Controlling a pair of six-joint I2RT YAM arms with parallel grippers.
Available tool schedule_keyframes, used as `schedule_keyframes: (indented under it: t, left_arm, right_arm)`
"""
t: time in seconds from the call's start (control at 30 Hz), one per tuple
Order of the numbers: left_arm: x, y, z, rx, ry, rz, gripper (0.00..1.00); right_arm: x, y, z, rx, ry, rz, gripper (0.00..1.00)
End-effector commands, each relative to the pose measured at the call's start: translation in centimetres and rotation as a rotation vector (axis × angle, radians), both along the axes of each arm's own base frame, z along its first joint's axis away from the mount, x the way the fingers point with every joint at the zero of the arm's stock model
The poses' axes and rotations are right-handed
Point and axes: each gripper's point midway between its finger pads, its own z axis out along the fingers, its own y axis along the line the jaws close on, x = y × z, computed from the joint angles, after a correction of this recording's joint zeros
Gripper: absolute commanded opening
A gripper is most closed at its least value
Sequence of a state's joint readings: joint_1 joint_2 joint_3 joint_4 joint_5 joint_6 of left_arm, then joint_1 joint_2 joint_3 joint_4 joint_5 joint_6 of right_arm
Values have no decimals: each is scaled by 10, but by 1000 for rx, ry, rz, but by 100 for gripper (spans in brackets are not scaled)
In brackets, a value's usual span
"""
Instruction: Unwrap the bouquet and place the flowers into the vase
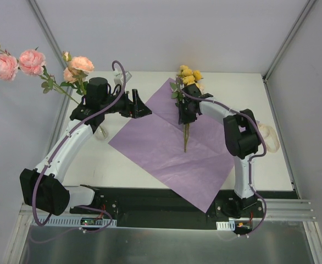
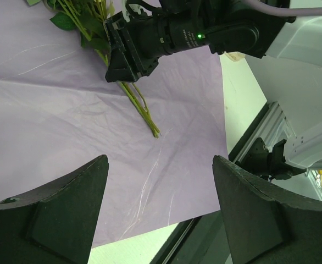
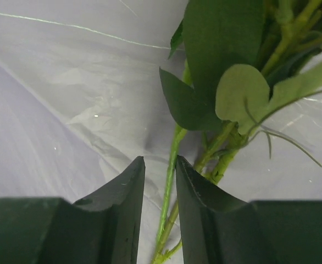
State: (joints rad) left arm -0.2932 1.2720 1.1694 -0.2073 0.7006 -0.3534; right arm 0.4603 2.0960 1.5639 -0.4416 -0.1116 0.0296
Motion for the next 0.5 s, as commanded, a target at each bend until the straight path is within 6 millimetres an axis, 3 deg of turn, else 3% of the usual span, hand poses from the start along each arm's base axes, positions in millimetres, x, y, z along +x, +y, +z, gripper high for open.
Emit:
schedule_keyframes:
  t: [0.0, 0.07, 0.2, 0.3, 0.47]
  left_arm:
    - [-2, -2, 8, -22, -23, -19, 76]
    - [-1, -2, 6, -20, -19, -20, 76]
    - [0, -3, 1, -16, -1, -20, 75]
    - [3, -4, -4, -12, 12, -17, 75]
    - [5, -5, -10, -9, 33, -20, 75]
  right_arm:
    - [14, 14, 8, 11, -49, 26, 29]
    - [16, 15, 2, 5, -45, 28, 27]
    - [17, 15, -3, -4, -45, 28, 10]
    - [19, 16, 9, 7, -78, 30, 1]
    - [16, 17, 56, 67, -163, 24, 1]
